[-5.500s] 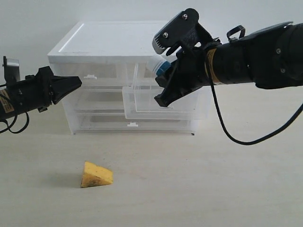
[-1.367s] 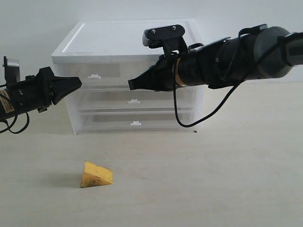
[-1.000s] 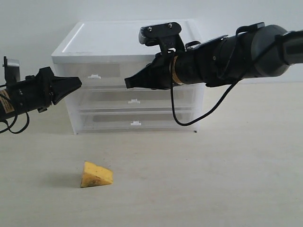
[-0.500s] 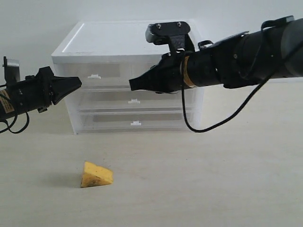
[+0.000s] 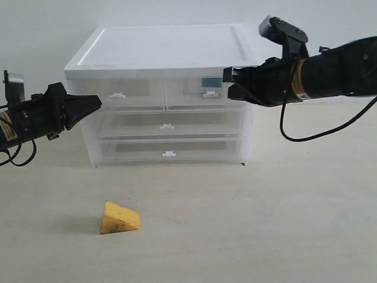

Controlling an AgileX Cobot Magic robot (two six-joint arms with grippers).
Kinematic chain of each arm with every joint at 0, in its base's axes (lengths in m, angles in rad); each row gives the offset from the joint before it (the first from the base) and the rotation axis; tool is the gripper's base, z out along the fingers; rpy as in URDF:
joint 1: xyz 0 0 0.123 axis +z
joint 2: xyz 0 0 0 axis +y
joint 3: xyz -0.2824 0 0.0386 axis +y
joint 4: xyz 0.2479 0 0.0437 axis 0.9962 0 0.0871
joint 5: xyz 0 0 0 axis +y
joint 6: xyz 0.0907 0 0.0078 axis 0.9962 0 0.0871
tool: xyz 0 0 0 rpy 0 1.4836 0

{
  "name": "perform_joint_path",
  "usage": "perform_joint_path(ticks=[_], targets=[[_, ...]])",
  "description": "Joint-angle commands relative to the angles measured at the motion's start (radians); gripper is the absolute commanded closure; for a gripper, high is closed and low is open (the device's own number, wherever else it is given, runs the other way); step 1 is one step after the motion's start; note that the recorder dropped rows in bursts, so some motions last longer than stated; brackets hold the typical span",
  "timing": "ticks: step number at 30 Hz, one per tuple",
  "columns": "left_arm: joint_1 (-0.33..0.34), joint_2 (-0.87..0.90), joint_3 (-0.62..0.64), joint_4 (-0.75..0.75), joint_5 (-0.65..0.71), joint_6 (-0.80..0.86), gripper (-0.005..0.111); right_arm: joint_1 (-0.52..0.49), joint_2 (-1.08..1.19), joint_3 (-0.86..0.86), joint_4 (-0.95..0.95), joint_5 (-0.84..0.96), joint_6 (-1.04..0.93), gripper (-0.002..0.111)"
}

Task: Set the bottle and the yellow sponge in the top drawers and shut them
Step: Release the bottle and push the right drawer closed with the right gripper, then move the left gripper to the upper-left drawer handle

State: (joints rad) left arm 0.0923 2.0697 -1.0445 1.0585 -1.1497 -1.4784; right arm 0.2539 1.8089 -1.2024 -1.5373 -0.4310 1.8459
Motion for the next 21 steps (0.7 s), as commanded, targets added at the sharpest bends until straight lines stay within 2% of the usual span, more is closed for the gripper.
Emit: perform_joint_path(ticks=[1,3,9,12,15,19,21], targets=[[0.003,0.002,-0.014,-0.094,-0.013,-0.005,0.103,-0.055,0.013,0.004,0.156,0.014,-0.107,0.108],[0.003,0.002,-0.014,-0.094,-0.008,0.002,0.103,-0.071,0.043,0.004,0.243,-0.001,-0.180,0.108],[0.001,0.002,-0.014,-0.091,-0.011,0.006,0.100,-0.073,0.087,0.004,0.259,-0.104,-0.260,0.108],[-0.004,0.002,-0.014,-0.083,-0.029,0.006,0.082,-0.073,0.087,0.004,0.243,-0.165,-0.284,0.108],[-0.019,0.002,-0.014,-0.083,-0.016,-0.007,0.057,-0.075,0.085,0.004,0.230,-0.197,-0.294,0.108],[-0.078,0.002,-0.048,-0.099,0.088,-0.036,0.057,-0.075,0.085,0.004,0.246,-0.190,-0.311,0.108],[-0.102,0.002,-0.067,-0.099,0.096,-0.036,0.057,-0.075,0.085,0.004,0.246,-0.192,-0.311,0.108]])
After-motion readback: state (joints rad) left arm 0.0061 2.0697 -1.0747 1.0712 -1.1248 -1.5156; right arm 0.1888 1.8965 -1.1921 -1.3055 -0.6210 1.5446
